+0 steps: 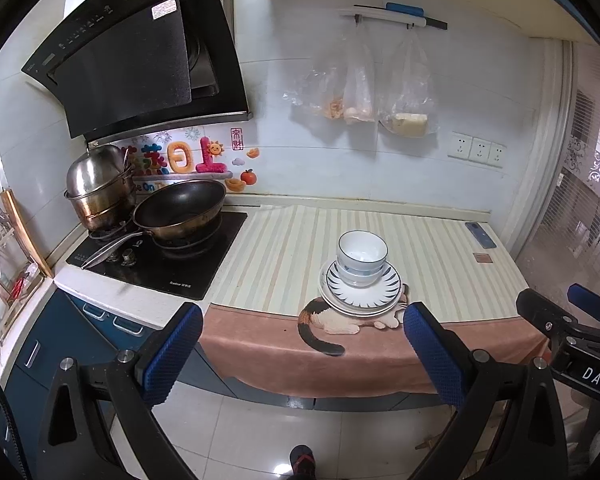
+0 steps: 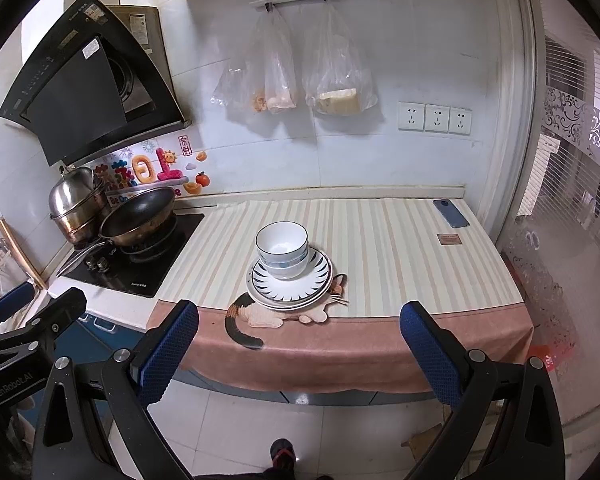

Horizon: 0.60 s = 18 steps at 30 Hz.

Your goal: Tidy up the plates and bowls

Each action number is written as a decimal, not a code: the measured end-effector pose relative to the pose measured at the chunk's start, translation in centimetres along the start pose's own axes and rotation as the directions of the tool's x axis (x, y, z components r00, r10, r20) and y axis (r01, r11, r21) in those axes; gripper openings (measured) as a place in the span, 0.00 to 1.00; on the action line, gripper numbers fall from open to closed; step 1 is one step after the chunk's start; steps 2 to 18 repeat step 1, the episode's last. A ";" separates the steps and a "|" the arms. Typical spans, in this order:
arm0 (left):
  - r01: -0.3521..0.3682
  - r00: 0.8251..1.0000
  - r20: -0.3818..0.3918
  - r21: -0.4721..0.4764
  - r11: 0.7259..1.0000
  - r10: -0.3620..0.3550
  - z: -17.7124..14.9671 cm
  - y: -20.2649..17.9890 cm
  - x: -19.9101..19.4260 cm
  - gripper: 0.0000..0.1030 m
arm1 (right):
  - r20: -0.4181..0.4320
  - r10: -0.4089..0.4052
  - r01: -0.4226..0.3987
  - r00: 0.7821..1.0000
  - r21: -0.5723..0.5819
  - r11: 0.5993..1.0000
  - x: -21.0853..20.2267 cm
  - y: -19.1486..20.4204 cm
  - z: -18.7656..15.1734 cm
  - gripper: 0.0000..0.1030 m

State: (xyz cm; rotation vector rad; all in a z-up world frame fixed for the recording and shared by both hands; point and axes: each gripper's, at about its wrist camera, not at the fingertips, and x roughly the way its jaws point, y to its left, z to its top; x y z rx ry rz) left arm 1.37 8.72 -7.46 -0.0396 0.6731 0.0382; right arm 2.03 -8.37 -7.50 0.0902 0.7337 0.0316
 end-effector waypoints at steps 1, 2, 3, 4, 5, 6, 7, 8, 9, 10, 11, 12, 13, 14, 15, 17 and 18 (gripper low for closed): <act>0.000 1.000 -0.002 -0.001 1.000 0.000 0.0 0.0 0.0 1.00 | 0.000 0.002 -0.002 1.000 0.000 1.000 -0.1 0.0 -0.1 1.00; 0.000 1.000 -0.002 -0.001 1.000 0.000 0.0 0.0 0.0 1.00 | 0.000 0.002 -0.002 1.000 0.000 1.000 -0.1 0.0 -0.1 1.00; 0.000 1.000 -0.002 -0.001 1.000 0.000 0.0 0.0 0.0 1.00 | 0.000 0.002 -0.002 1.000 0.000 1.000 -0.1 0.0 -0.1 1.00; 0.000 1.000 -0.002 -0.001 1.000 0.000 0.0 0.0 0.0 1.00 | 0.000 0.002 -0.002 1.000 0.000 1.000 -0.1 0.0 -0.1 1.00; 0.000 1.000 -0.002 -0.001 1.000 0.000 0.0 0.0 0.0 1.00 | 0.000 0.002 -0.002 1.000 0.000 1.000 -0.1 0.0 -0.1 1.00; 0.000 1.000 -0.002 -0.001 1.000 0.000 0.0 0.0 0.0 1.00 | 0.000 0.002 -0.002 1.000 0.000 1.000 -0.1 0.0 -0.1 1.00; 0.000 1.000 -0.002 -0.001 1.000 0.000 0.0 0.0 0.0 1.00 | 0.000 0.002 -0.002 1.000 0.000 1.000 -0.1 0.0 -0.1 1.00; 0.000 1.000 -0.002 -0.001 1.000 0.000 0.0 0.0 0.0 1.00 | 0.000 0.002 -0.002 1.000 0.000 1.000 -0.1 0.0 -0.1 1.00; 0.000 1.000 -0.002 -0.001 1.000 0.000 0.0 0.0 0.0 1.00 | 0.000 0.002 -0.002 1.000 0.000 1.000 -0.1 0.0 -0.1 1.00; 0.000 1.000 -0.002 -0.001 1.000 0.000 0.0 0.0 0.0 1.00 | 0.000 0.002 -0.002 1.000 0.000 1.000 -0.1 0.0 -0.1 1.00; 0.000 1.000 -0.002 -0.001 1.000 0.000 0.0 0.0 0.0 1.00 | 0.000 0.002 -0.002 1.000 0.000 1.000 -0.1 0.0 -0.1 1.00; 0.000 1.000 -0.002 -0.001 1.000 0.000 0.0 0.0 0.0 1.00 | 0.000 0.002 -0.002 1.000 0.000 1.000 -0.1 0.0 -0.1 1.00; 0.000 1.000 -0.002 -0.001 1.000 0.000 0.0 0.0 0.0 1.00 | 0.000 0.002 -0.002 1.000 0.000 1.000 -0.1 0.0 -0.1 1.00; 0.000 1.000 -0.002 -0.001 1.000 0.000 0.0 0.0 0.0 1.00 | 0.000 0.002 -0.002 1.000 0.000 1.000 -0.1 0.0 -0.1 1.00; 0.000 1.000 -0.002 -0.001 1.000 0.000 0.0 0.0 0.0 1.00 | 0.000 0.002 -0.002 1.000 0.000 1.000 -0.1 0.0 -0.1 1.00; 0.000 1.000 -0.002 -0.001 1.000 0.000 0.0 0.0 0.0 1.00 | 0.000 0.002 -0.002 1.000 0.000 1.000 -0.1 0.0 -0.1 1.00; 0.000 1.000 -0.002 -0.001 1.000 0.000 0.0 0.0 0.0 1.00 | 0.000 0.002 -0.002 1.000 0.000 1.000 -0.1 0.0 -0.1 1.00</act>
